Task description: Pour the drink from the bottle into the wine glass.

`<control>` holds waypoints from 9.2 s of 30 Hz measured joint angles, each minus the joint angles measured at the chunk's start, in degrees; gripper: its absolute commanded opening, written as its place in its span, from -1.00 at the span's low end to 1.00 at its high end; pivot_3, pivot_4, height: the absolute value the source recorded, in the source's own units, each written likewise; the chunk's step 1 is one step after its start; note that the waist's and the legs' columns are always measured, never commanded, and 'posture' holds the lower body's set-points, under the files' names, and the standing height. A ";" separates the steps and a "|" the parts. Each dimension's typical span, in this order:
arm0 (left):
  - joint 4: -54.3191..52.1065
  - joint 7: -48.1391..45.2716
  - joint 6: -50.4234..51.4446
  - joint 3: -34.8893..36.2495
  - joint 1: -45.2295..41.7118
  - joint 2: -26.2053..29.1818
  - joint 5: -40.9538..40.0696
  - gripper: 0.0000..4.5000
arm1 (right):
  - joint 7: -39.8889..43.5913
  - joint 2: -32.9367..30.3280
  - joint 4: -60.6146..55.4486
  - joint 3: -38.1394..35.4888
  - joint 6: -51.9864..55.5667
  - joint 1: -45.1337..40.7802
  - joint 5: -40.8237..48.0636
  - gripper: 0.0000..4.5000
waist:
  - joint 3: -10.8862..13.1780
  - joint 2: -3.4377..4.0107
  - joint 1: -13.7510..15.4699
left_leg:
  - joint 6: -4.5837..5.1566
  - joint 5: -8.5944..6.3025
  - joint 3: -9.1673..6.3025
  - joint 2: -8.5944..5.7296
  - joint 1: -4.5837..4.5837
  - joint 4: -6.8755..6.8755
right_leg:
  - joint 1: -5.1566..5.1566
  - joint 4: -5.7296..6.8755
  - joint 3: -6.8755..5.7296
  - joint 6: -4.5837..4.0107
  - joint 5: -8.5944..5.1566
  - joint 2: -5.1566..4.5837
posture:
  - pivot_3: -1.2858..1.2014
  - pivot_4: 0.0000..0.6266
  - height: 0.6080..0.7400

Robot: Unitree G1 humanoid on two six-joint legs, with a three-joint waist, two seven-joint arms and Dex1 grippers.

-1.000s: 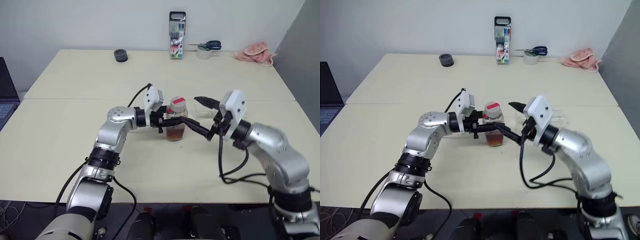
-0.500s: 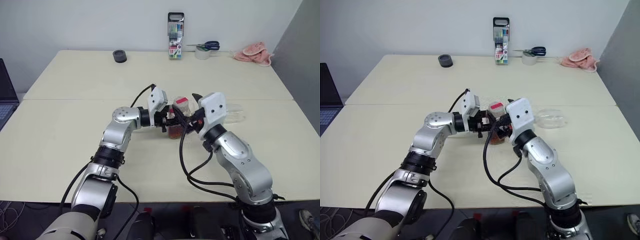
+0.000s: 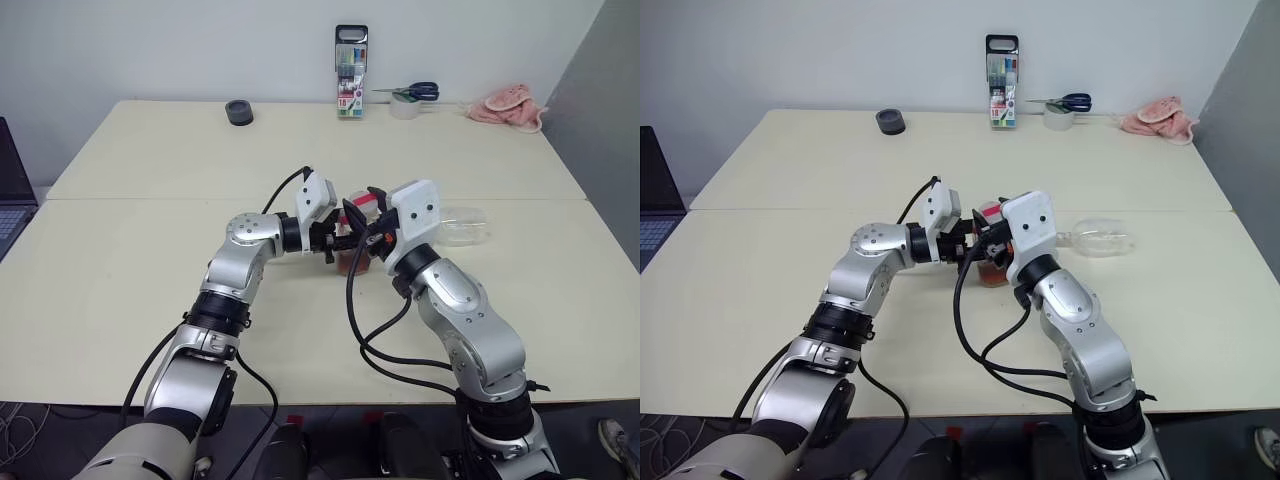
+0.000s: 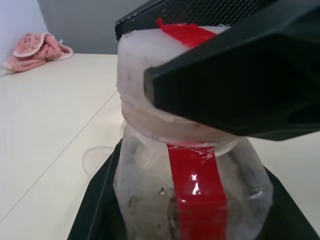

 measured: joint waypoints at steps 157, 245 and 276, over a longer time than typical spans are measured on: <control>2.86 -13.88 -1.12 0.04 -1.82 3.37 -1.87 -0.24 | 22.33 -22.84 -6.92 -9.91 10.67 -6.85 27.93 1.00 | 0.02 0.01 0.03 | 0.21 -0.12 -0.14 -0.02 -0.34 0.51 | -0.01 0.05 -0.12 0.00 0.00 0.02 | 0.03 -0.52 1.00; 10.91 31.86 1.39 23.36 4.03 16.80 -0.14 -0.24 | 29.79 -28.48 0.76 -9.59 6.35 -3.80 25.46 1.00 | 0.02 -0.01 0.03 | 0.16 -0.10 -0.16 -0.03 -0.36 0.56 | -0.02 0.03 -0.15 0.01 0.01 -0.02 | 0.03 -0.52 1.00; 13.72 37.23 -10.80 24.72 16.21 14.32 1.00 0.99 | 29.21 -21.03 8.54 3.27 2.31 -8.04 12.56 1.00 | -0.05 -0.08 0.18 | 0.17 -0.10 -0.20 -0.02 -0.36 0.55 | -0.07 0.08 -0.19 -0.04 0.04 -0.06 | 0.03 -0.52 1.00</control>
